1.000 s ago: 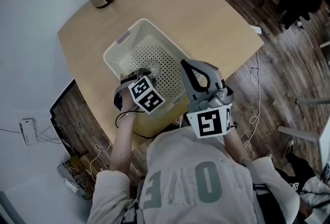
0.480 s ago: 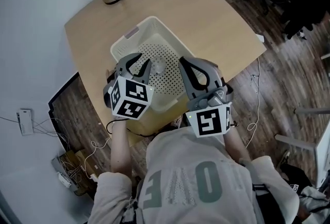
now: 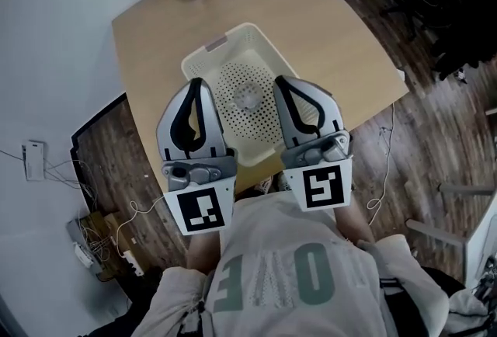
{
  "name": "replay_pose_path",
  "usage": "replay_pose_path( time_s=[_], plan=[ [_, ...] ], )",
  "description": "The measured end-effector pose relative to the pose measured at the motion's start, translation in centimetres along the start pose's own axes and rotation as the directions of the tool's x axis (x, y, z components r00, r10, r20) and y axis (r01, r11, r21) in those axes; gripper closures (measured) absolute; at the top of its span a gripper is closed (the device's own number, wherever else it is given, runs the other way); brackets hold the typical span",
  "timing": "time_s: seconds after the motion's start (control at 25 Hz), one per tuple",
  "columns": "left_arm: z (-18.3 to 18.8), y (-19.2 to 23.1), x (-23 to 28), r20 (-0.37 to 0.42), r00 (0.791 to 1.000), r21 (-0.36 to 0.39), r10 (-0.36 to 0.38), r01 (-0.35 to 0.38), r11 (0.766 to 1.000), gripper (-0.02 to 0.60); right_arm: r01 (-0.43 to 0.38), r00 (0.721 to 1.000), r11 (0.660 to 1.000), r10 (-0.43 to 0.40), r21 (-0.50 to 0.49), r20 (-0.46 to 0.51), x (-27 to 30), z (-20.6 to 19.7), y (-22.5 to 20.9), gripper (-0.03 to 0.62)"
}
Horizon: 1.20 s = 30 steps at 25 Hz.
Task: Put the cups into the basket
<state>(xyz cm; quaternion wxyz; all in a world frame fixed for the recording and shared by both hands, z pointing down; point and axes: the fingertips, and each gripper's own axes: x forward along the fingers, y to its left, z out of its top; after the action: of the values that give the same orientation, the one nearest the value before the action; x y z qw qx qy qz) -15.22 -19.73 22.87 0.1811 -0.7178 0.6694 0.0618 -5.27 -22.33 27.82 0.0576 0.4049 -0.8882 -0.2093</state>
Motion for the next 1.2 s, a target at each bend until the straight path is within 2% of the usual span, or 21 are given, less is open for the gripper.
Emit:
replay_pose_path(
  time_s=[0.16,0.28,0.56,0.92,1.2],
  plan=[
    [-0.8,-0.3,-1.1,-0.019,0.999,-0.001,0.026,-0.026,1.0,0.572,-0.007,1.0,0.999,0.007,0.053,0.005,0.2,-0.3,0.8,0.595],
    [-1.4,-0.6,-1.4,-0.04,0.999,0.019,0.019,-0.019,1.0,0.572,-0.021,1.0,0.997,0.021,0.078,0.005,0.2,-0.5,1.3,0.595],
    [-2.7,0.3,-1.2,-0.082,0.996,0.049,0.033,-0.029,0.998,0.572,-0.101,0.993,0.995,0.101,0.017,-0.055,0.4,-1.5,2.7,0.595],
    [-3.8,1.2,-0.8,-0.12,0.992,0.068,0.037,-0.029,0.997,0.572,-0.093,0.994,0.995,0.094,0.023,-0.05,0.9,-1.6,2.6,0.595],
    [-5.2,1.1,-0.8,-0.15,0.988,0.06,0.016,-0.007,0.998,0.572,-0.081,0.995,0.997,0.08,-0.011,-0.065,1.1,-1.8,2.4,0.595]
  ],
)
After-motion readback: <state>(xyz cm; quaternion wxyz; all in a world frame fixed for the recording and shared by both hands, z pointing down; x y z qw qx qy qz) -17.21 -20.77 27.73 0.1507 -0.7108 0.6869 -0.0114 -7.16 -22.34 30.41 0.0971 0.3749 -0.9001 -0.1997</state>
